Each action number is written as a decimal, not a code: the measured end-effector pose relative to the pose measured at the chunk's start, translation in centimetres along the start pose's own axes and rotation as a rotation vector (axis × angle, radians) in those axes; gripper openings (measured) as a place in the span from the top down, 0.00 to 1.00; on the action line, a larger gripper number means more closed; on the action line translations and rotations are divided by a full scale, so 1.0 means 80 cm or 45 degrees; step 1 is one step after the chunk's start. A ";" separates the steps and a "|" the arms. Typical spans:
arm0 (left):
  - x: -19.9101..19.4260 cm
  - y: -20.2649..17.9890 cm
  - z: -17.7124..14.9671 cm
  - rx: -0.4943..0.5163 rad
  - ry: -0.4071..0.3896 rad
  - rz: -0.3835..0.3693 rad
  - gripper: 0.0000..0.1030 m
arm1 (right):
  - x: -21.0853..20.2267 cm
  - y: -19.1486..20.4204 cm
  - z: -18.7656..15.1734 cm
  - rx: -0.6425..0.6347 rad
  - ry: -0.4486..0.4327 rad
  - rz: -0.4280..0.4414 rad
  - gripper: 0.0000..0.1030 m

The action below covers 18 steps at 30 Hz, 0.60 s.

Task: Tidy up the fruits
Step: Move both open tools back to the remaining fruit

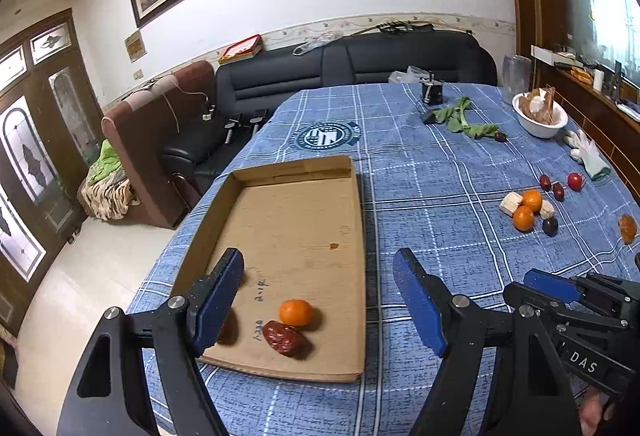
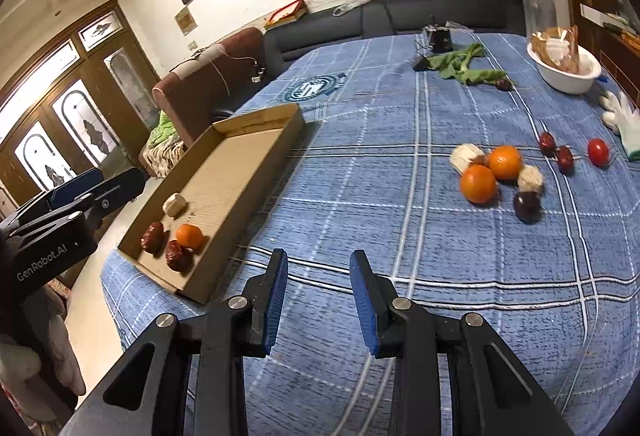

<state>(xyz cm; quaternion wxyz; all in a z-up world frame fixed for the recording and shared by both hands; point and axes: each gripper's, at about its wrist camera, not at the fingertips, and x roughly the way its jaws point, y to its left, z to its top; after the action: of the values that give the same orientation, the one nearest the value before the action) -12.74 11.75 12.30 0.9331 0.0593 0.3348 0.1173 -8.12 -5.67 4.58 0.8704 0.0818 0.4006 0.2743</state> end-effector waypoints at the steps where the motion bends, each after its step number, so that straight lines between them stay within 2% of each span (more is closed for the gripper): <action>1: 0.001 -0.002 0.000 0.006 -0.001 -0.004 0.26 | 0.000 -0.006 -0.001 0.010 0.003 -0.006 0.65; 7: 0.011 -0.019 0.001 0.038 0.003 -0.003 0.26 | -0.004 -0.044 -0.003 0.065 0.025 -0.064 0.65; 13: 0.023 -0.027 0.000 -0.012 0.072 -0.178 0.26 | -0.025 -0.086 0.008 0.106 0.018 -0.215 0.65; 15: 0.023 -0.031 0.000 -0.027 0.094 -0.235 0.19 | -0.036 -0.094 0.013 0.095 -0.012 -0.273 0.59; 17: 0.019 -0.035 -0.001 -0.029 0.079 -0.266 0.18 | -0.049 -0.100 0.016 0.089 -0.069 -0.363 0.43; 18: 0.017 -0.037 -0.001 -0.026 0.067 -0.268 0.18 | -0.055 -0.102 0.016 0.090 -0.096 -0.406 0.40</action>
<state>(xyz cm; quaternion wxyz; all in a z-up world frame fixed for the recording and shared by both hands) -11.28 9.25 10.83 0.9317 0.0113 0.3624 0.0237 -6.11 -14.82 5.37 0.9139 0.0579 0.3848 0.1152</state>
